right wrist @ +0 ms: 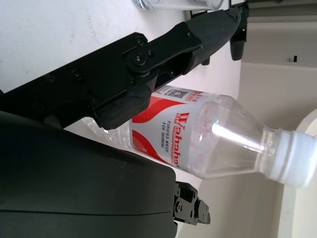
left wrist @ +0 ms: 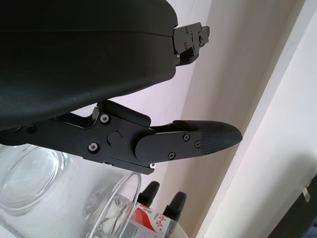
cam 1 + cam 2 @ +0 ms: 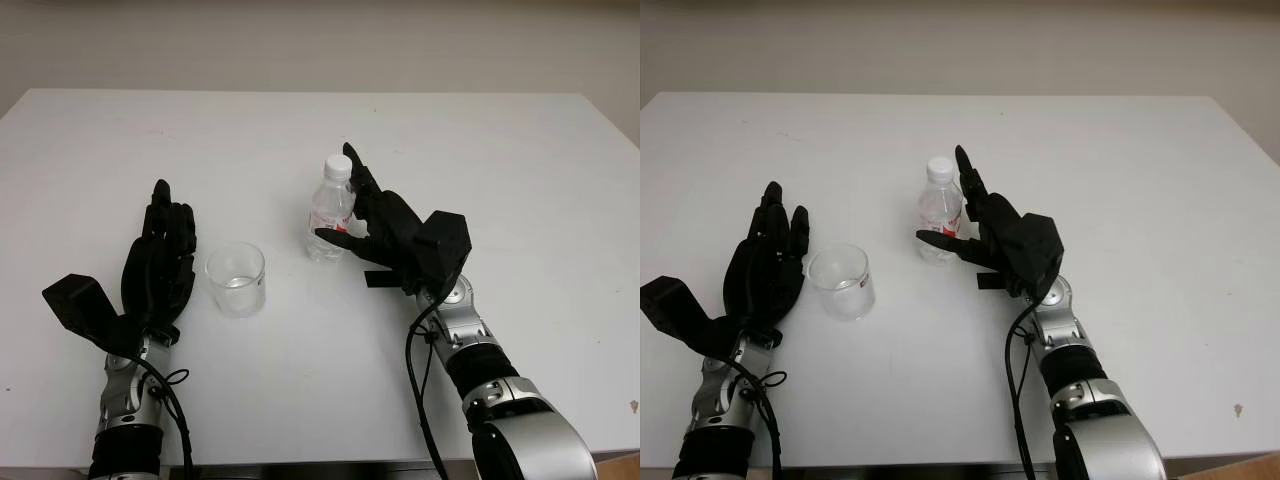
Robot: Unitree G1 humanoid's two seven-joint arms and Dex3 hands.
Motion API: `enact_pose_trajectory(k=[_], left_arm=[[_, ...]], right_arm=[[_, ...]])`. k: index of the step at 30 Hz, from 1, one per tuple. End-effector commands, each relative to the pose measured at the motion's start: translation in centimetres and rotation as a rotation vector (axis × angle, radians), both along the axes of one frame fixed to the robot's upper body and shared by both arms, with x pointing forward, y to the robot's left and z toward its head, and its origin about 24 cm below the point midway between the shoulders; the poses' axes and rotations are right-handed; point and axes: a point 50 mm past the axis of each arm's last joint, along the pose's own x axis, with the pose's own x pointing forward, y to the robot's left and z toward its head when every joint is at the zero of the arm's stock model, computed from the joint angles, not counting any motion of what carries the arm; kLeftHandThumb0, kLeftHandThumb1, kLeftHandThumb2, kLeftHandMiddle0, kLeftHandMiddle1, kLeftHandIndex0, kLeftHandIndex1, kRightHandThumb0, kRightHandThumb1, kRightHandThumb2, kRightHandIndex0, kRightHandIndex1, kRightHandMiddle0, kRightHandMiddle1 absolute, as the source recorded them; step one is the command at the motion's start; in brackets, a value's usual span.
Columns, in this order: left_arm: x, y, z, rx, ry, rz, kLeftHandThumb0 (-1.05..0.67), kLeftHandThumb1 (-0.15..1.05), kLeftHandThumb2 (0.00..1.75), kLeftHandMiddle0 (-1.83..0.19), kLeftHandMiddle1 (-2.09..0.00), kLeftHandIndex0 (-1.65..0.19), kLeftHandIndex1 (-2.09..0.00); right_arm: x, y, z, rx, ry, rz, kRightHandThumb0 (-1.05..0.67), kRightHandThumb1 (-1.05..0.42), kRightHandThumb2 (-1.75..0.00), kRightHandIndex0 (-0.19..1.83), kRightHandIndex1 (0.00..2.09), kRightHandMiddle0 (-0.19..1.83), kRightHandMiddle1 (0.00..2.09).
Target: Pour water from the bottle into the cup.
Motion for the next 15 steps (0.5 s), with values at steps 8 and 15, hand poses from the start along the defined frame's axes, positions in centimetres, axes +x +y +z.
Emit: enact_pose_trajectory(k=[8,15], left_arm=[[-0.6,-0.2,-1.0,-0.019,0.024,0.002,-0.69,1.05,0.45,0.18,-0.05,0.18,-0.05],[-0.8,-0.3,-1.0,-0.024,0.028,0.01,-0.69,1.05,0.44,0.17,-0.06,0.17,-0.06]], right_arm=[[0.6,1.4,-0.3,0.044,0.048,0.008,-0.87,-0.84,-0.04,-0.19,0.0,-0.19,0.0],[0.7,2.8,-0.8,0.113,0.084,-0.076,-0.7,-0.8,-0.04,-0.01,0.11,0.0,0.12]])
